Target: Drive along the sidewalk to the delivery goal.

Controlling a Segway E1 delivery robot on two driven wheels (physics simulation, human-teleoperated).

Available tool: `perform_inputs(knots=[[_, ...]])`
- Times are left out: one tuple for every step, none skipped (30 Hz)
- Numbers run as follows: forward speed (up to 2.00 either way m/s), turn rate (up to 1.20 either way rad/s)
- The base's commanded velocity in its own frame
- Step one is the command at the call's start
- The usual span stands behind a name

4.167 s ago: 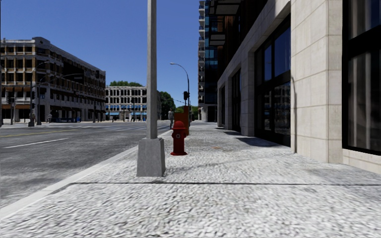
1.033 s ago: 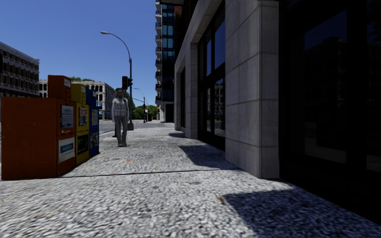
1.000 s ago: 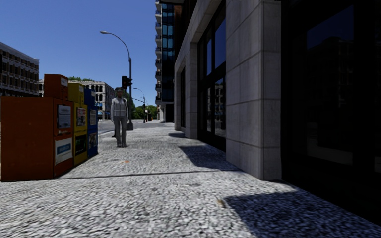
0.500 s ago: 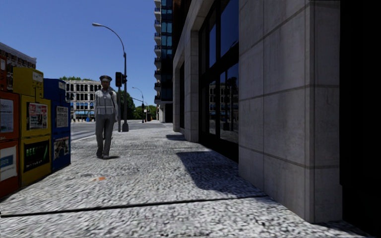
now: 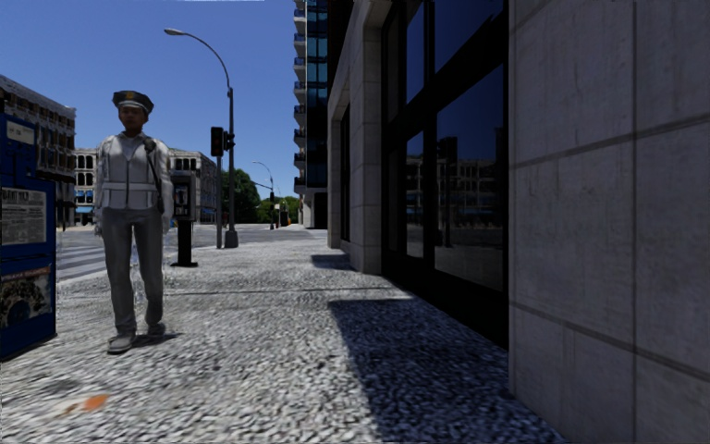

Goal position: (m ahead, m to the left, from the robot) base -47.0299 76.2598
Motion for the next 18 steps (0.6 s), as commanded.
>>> perform_inputs(knots=[[2.00,0.40],[2.00,0.40],[2.00,0.41],[2.00,0.41],[2.00,0.41],[2.00,0.41],[2.00,0.41],[2.00,0.41],[2.00,0.41],[2.00,0.41],[2.00,0.41],[2.00,0.41],[2.00,0.41],[2.00,0.41],[2.00,0.41],[2.00,0.41],[2.00,0.41],[2.00,0.41]])
